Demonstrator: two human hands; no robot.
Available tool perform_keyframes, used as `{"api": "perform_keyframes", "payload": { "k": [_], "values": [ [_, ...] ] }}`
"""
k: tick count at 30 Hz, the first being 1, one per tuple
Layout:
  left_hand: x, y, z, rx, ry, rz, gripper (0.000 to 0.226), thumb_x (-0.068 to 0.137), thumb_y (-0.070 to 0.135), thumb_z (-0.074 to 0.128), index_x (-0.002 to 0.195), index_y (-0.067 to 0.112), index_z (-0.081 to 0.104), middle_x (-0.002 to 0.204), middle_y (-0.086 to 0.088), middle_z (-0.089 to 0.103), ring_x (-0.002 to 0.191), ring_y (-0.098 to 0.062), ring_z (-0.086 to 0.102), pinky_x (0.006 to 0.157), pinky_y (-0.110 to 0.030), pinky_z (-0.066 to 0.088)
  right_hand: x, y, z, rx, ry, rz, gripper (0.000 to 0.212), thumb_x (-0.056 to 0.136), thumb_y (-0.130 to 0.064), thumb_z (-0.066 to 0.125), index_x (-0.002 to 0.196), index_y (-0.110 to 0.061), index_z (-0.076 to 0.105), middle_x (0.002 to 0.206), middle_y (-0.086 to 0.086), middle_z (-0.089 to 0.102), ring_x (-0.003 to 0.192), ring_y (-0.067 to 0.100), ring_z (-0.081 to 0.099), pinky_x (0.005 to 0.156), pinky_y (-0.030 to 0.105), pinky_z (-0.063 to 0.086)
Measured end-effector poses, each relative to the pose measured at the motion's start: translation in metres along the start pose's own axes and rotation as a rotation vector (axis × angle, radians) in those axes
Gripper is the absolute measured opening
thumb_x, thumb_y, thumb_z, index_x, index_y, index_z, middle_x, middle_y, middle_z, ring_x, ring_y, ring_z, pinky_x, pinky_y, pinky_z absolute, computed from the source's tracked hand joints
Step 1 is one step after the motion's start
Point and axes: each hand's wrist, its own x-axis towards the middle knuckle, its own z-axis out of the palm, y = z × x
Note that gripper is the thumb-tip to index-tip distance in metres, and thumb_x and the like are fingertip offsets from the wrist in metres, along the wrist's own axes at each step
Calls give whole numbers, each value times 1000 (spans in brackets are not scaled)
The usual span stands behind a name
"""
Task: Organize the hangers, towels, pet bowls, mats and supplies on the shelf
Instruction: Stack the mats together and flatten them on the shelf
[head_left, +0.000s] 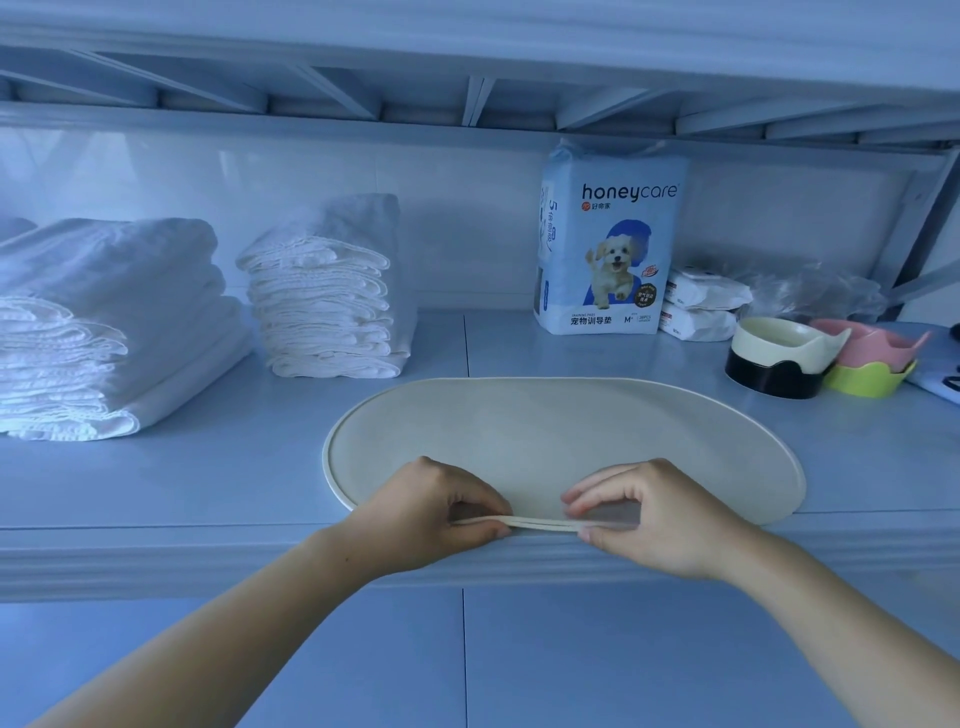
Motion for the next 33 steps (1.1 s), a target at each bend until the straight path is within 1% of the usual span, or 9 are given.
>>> {"api": "perform_keyframes", "payload": {
  "k": [4,8,14,17,22,25,27,30,33],
  "values": [
    [-7,-4,1,70,3,40,28,76,40,64,99,27,72,107,17,69,100,5,59,87,-14,45,5,-12,19,-30,44,-46,19,77,-33,74,96,-30,73,110,-25,63,105,-16,50,90,-1,30],
    [-20,-11,-9,83,2,23,30,76,38,62,102,28,71,110,19,67,102,8,57,86,-6,41,8,-19,30,-16,74,-68,18,78,-36,73,95,-31,73,112,-24,62,108,-13,50,94,4,32],
    [-42,-23,-36,98,54,-54,29,69,30,58,94,30,73,102,24,67,92,11,60,82,-7,45,14,-25,34,1,59,-84,17,76,-35,75,92,-32,73,107,-28,61,106,-16,49,90,1,30],
    [-51,-33,-48,115,119,-108,29,69,34,57,92,32,73,100,27,67,92,13,59,84,-14,47,18,-25,33,5,25,-82,17,74,-34,77,90,-34,73,107,-30,61,106,-16,49,92,1,30],
    [-58,-46,-54,116,239,-204,21,67,25,66,87,30,74,95,27,68,88,13,60,82,-22,51,23,-28,30,75,1,-90,16,71,-34,79,87,-33,74,102,-30,64,100,-17,54,89,1,33],
    [-59,-47,-51,149,332,-280,21,69,26,76,89,32,72,104,26,63,94,8,60,85,-24,49,28,-31,32,121,28,-87,15,72,-38,77,85,-30,75,100,-26,66,98,-15,57,88,2,35],
    [-58,-44,-50,173,402,-381,31,70,38,77,99,35,68,114,21,59,101,-1,58,86,-22,46,32,-31,34,123,45,-79,16,73,-40,75,86,-29,75,101,-24,66,98,-15,56,88,1,34],
    [-54,-35,-53,165,441,-568,63,65,59,72,120,36,53,123,18,47,103,-7,55,81,-24,42,37,-29,36,102,65,-71,16,76,-39,74,88,-28,74,102,-24,65,99,-17,54,84,-3,31],
    [-49,-30,-56,103,419,-737,93,59,69,69,137,32,34,129,11,44,110,-13,53,88,-32,45,40,-24,34,86,79,-54,15,77,-37,73,89,-29,74,103,-23,65,102,-16,53,85,-3,32]
  ]
}}
